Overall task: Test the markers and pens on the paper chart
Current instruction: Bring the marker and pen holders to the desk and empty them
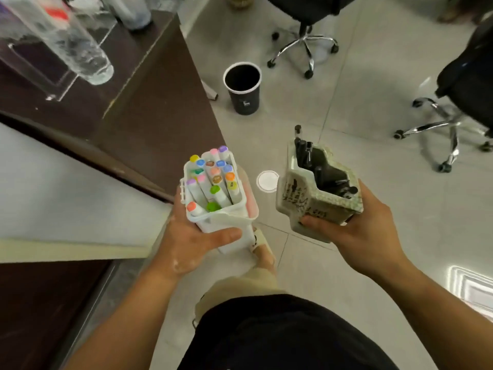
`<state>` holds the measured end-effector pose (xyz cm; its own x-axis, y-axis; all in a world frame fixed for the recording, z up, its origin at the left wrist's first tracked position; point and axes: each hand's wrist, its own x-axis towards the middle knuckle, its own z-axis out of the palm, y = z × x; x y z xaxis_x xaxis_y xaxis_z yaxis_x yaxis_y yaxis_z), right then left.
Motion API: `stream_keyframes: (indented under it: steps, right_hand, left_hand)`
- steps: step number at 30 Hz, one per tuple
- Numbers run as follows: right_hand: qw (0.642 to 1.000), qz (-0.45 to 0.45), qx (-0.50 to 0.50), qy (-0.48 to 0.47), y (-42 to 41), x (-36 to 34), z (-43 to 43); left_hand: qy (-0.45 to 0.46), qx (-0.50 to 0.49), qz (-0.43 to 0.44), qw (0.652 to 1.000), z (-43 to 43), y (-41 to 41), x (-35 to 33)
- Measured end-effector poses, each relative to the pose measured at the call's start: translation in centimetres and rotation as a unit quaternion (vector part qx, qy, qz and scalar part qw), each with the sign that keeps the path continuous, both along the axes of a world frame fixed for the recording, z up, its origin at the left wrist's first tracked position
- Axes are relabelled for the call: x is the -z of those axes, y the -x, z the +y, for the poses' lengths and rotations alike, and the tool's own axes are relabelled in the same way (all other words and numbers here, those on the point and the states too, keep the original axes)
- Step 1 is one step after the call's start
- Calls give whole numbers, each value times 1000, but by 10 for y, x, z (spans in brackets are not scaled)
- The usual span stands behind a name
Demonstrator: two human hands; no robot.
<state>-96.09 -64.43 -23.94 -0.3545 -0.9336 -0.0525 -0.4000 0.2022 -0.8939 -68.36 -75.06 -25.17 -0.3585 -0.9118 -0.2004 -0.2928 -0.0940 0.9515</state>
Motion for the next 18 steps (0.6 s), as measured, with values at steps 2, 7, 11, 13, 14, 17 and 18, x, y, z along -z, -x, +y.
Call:
stream_keyframes:
  steps: [2, 7, 11, 13, 14, 17, 18]
  right_hand:
    - [1000, 11, 13, 1, 22, 2, -35]
    - [999, 27, 43, -6, 80, 1, -134]
    - [998, 14, 61, -4, 129, 1, -211]
    - [998, 15, 65, 2, 154, 2, -252]
    - [998, 21, 61, 3, 168, 2, -274]
    - [999, 29, 33, 8, 220, 13, -351]
    - [999, 27, 24, 11, 239, 16, -378]
  left_hand:
    - [-9, 16, 14, 1000, -45, 30, 8]
    - [-38, 77, 26, 996, -167, 108, 7]
    - [-19, 86, 0, 996, -257, 166, -3]
    - [-26, 91, 3, 996, -301, 193, -3]
    - [-30, 93, 4, 995, -324, 207, -1]
    - [-25, 82, -6, 996, -396, 249, 4]
    - [-22, 73, -13, 997, -419, 263, 4]
